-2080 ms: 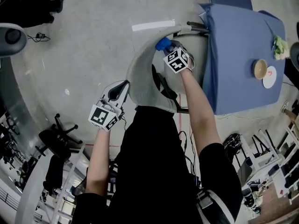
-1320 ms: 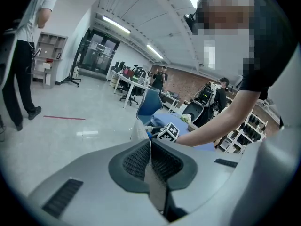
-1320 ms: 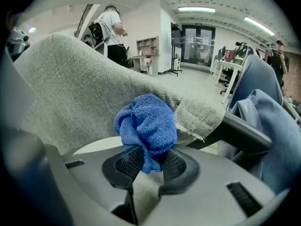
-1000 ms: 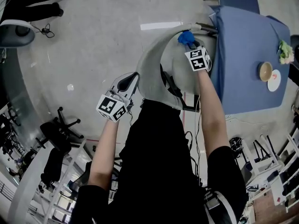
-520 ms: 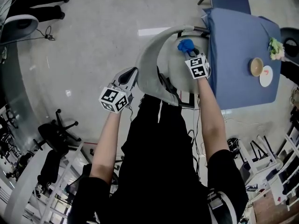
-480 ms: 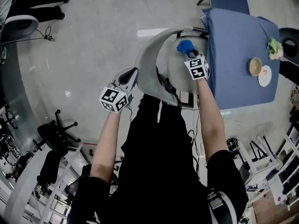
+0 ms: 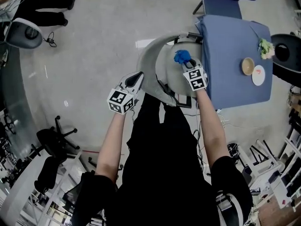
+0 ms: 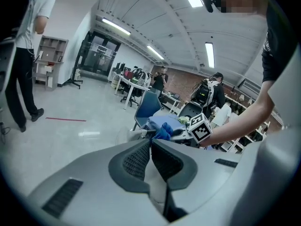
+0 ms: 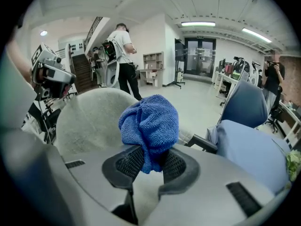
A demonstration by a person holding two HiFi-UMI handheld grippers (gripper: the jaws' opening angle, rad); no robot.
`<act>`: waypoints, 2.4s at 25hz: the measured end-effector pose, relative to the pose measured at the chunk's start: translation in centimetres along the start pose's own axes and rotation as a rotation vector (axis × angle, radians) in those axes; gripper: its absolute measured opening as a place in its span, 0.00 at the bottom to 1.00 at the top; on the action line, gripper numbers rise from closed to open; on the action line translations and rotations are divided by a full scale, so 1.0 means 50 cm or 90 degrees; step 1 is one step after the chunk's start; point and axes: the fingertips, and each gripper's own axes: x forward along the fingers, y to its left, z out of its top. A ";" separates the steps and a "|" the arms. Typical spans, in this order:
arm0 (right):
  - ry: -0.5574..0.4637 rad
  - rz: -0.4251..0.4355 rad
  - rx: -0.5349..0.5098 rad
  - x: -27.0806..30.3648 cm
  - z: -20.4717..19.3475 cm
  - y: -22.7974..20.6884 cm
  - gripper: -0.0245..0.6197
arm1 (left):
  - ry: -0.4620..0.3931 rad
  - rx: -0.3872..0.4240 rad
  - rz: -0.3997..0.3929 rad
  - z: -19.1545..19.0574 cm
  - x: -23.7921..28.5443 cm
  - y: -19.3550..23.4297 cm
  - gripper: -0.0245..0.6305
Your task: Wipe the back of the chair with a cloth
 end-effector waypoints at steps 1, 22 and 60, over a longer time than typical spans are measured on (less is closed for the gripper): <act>-0.003 0.002 -0.003 -0.017 0.007 0.006 0.20 | -0.001 0.006 0.001 0.002 -0.005 -0.005 0.09; -0.107 0.062 -0.115 -0.360 0.118 0.174 0.20 | -0.034 0.101 -0.009 0.067 -0.140 -0.178 0.09; -0.211 0.156 -0.130 -0.524 0.085 0.191 0.20 | -0.087 0.113 0.074 0.097 -0.176 -0.297 0.09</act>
